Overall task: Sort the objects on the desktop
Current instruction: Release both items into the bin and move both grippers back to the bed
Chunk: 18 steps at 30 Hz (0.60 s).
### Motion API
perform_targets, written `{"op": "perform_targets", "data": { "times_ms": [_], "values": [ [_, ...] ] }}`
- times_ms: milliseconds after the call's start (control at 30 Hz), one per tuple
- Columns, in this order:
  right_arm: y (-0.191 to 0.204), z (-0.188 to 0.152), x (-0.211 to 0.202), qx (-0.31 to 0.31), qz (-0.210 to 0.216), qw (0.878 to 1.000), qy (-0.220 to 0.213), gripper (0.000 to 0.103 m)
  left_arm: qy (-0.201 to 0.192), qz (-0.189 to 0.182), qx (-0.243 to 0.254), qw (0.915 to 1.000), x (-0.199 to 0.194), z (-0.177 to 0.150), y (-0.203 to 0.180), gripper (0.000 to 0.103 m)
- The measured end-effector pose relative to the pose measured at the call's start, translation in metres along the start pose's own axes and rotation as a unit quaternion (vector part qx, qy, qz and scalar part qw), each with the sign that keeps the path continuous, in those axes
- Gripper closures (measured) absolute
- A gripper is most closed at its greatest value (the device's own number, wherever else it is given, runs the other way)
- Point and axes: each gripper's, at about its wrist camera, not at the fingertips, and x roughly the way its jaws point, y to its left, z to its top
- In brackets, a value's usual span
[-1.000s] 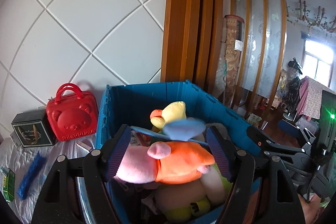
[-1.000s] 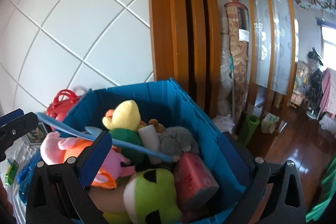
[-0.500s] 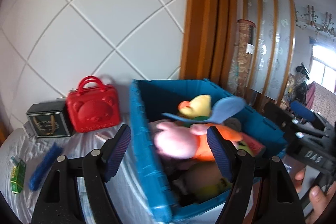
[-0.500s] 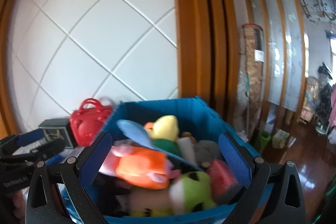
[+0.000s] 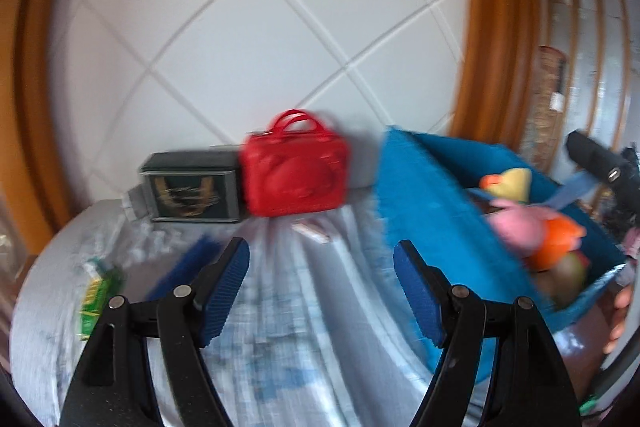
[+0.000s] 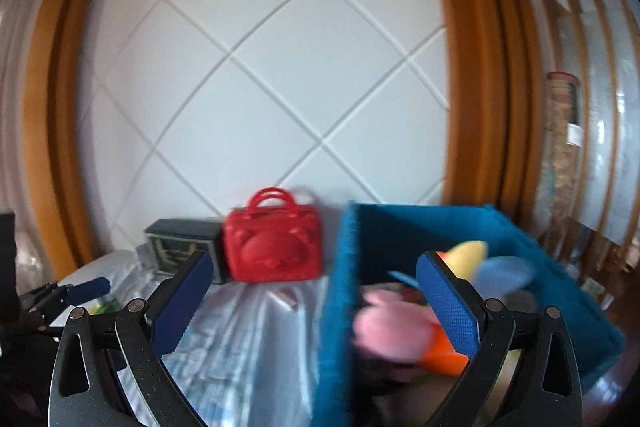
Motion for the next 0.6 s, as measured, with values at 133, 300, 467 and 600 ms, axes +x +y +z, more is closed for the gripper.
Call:
{"op": "perform_targets", "data": {
  "times_ms": [133,300,467,600],
  "values": [
    [0.042,-0.004,0.031,-0.013,0.03,0.999,0.024,0.0,0.02,0.034,-0.015,0.9991,0.01,-0.014,0.062,0.029],
    [0.083,-0.018,0.08,-0.042,0.035,0.996,0.075,0.0,0.052,0.086,-0.033,0.9944,0.034,-0.036,0.148,0.029],
    [0.097,-0.041,0.148,-0.036,0.034,0.989,0.14,0.0,0.107,0.125,-0.068,0.984,0.067,-0.063,0.24,0.029],
    [0.093,-0.065,0.212,-0.011,0.035,0.981,0.189,0.0,0.137,0.155,-0.069,0.976,0.095,-0.076,0.297,0.029]
  ]
}}
